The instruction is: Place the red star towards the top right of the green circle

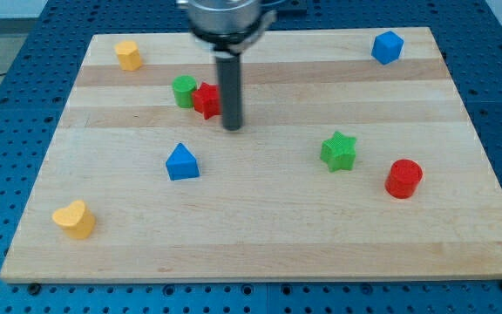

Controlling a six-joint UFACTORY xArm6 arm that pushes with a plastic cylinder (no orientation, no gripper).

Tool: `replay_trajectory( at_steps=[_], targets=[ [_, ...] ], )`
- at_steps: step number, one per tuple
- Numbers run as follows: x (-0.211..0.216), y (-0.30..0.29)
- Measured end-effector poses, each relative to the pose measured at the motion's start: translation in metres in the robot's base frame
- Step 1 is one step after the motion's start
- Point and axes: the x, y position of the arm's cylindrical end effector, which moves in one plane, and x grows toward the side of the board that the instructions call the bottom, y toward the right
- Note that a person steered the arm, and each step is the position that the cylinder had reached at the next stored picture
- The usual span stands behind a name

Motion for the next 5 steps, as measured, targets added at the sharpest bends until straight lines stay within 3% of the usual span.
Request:
replay_trajectory(
  at_steps=[1, 3, 4, 5],
  targets=[
    [-0.013, -0.078],
    [-0.082, -0.064],
    [-0.089, -0.036],
    [-0.091, -0.048]
  ],
)
